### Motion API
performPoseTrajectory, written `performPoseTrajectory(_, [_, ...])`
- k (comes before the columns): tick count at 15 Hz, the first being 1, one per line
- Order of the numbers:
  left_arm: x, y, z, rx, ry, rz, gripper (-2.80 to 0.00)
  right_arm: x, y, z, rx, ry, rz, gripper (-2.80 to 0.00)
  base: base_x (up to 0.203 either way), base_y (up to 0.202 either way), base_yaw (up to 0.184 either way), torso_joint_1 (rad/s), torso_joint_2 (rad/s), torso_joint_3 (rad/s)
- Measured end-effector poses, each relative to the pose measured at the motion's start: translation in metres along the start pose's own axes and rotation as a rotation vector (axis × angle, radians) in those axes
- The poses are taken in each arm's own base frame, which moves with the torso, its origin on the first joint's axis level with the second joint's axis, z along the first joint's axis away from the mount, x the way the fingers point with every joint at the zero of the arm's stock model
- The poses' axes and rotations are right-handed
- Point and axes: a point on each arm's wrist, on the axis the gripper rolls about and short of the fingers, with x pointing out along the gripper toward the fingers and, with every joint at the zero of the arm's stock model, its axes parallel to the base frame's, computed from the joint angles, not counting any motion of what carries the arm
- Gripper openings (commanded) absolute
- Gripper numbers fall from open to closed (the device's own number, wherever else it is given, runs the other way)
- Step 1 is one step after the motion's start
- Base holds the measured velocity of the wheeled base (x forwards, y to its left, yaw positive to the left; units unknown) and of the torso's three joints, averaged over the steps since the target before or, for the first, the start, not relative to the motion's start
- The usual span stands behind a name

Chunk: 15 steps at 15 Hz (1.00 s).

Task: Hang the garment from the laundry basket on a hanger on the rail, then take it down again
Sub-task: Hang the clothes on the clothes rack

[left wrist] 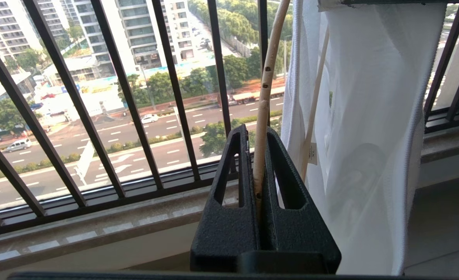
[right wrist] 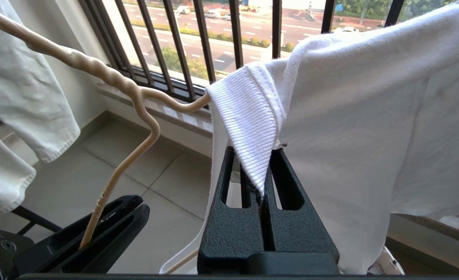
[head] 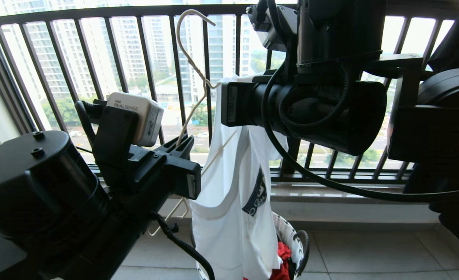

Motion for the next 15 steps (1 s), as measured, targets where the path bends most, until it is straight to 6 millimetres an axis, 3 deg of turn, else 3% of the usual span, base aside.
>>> performPoseTrajectory(7, [0.007, -0.006, -0.007, -0.008, 0.014, 0.001, -2.8, -0.011, 0.012, 0.003, -0.047, -0.01, 0.041, -2.8, 0.0, 0.0, 0.0, 0.0, 0.0, 0.0])
performPoseTrajectory(15, [0.019, -0.01, 0.003, -0.073, -0.049, 0.106, -2.8, -0.023, 0.022, 0.007, -0.081, -0.025, 0.073, -2.8, 0.0, 0.0, 0.0, 0.0, 0.0, 0.0])
